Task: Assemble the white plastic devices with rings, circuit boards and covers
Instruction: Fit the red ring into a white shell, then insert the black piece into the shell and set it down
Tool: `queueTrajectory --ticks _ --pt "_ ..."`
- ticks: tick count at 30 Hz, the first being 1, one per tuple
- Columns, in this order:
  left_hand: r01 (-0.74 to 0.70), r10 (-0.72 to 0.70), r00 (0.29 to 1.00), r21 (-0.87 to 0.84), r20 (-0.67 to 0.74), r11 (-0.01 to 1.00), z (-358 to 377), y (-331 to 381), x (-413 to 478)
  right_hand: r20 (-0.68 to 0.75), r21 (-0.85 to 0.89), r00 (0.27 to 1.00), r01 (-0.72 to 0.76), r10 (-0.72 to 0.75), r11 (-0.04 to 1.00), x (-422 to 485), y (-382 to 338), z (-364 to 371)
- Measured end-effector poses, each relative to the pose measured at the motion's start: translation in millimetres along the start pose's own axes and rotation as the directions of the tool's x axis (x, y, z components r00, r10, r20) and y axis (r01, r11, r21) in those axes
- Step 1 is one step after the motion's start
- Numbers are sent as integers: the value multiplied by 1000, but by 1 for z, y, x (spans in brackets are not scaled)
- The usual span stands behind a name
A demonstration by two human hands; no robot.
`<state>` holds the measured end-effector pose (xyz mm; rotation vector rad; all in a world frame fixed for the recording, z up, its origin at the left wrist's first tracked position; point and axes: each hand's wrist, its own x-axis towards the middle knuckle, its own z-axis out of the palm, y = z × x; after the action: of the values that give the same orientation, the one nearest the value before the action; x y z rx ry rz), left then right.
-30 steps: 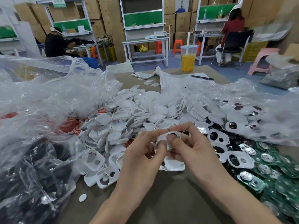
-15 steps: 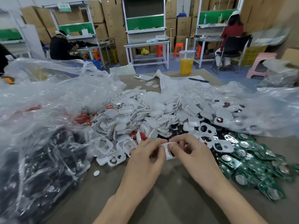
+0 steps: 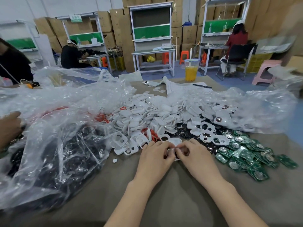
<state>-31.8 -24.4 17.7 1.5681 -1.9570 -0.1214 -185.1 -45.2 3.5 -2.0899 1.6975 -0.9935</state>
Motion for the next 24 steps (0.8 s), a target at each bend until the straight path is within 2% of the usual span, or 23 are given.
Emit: queueTrajectory --ticks 7,11,14,17,20,24 --pt "19 -20 999 -17 -44 1000 6 -6 2 -11 -156 999 -40 38 987 -1 -4 0" --pt "31 -40 995 -97 -93 995 5 -7 2 -34 -48 997 -74 72 996 -1 -2 -5" --pt "101 -124 989 -235 -83 967 4 -10 2 -97 28 992 -74 77 997 -1 -3 -8" --pt "183 -232 969 -393 -81 901 6 -16 4 -212 -116 976 -75 49 990 -2 -3 -11" --pt "257 -346 933 -486 -101 835 7 -21 7 -239 -284 965 -175 108 943 -1 -3 -12" --pt "271 -401 908 -561 -121 783 6 -23 8 -260 -422 951 -267 166 867 -1 -3 -12"
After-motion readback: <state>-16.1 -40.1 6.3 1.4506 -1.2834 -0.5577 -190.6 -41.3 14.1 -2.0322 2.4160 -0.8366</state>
